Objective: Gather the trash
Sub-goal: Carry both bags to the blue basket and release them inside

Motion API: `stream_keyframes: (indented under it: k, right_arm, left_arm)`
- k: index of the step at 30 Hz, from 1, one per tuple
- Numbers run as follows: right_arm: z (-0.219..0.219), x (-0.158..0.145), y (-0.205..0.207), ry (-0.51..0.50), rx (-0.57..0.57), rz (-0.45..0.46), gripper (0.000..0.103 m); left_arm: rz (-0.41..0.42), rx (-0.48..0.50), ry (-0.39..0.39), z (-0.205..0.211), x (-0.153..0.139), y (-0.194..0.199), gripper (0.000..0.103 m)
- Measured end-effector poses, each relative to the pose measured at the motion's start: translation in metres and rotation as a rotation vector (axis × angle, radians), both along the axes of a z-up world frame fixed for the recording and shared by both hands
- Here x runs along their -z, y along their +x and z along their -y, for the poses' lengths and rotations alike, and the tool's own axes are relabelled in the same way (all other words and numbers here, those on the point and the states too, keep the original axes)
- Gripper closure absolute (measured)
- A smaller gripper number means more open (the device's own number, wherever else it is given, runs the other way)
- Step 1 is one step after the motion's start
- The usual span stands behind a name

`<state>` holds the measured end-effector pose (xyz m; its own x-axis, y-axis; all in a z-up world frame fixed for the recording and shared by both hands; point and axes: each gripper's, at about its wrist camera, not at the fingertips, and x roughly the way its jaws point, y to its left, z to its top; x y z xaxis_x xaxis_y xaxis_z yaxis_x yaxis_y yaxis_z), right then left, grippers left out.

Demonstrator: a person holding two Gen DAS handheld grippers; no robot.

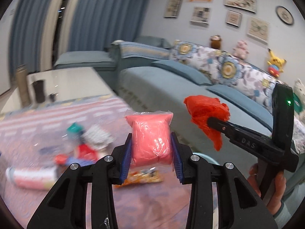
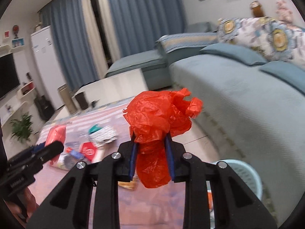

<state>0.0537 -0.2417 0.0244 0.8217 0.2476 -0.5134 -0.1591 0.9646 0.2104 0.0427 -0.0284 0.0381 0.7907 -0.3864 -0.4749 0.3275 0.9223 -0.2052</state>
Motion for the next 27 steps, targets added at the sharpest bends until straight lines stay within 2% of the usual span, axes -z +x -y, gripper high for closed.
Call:
stream_keyframes:
  k: [4, 8, 11, 15, 19, 24, 27]
  right_arm:
    - [0.045, 0.005, -0.015, -0.033, 0.098, 0.007, 0.079]
    - [0.096, 0.034, -0.023, -0.002, 0.201, -0.066, 0.079]
    - [0.124, 0.067, -0.024, 0.024, 0.261, -0.143, 0.079]
    - [0.149, 0.108, -0.019, 0.065, 0.305, -0.255, 0.079]
    - [0.165, 0.151, -0.011, 0.086, 0.347, -0.404, 0.079]
    - [0.179, 0.183, -0.005, 0.14, 0.366, -0.508, 0.077]
    - [0.183, 0.191, -0.002, 0.158, 0.369, -0.53, 0.074]
  left_arm:
    - [0.004, 0.104, 0.037, 0.053, -0.001, 0.014, 0.067]
    - [-0.037, 0.198, 0.065, 0.1, 0.012, 0.033, 0.067]
    - [-0.109, 0.268, 0.084, 0.135, 0.034, 0.05, 0.067]
    - [-0.214, 0.327, 0.085, 0.161, 0.069, 0.069, 0.067]
    - [-0.309, 0.351, 0.095, 0.18, 0.105, 0.081, 0.067]
    - [-0.379, 0.37, 0.13, 0.194, 0.136, 0.088, 0.065]
    - [-0.397, 0.37, 0.118, 0.197, 0.142, 0.088, 0.051]
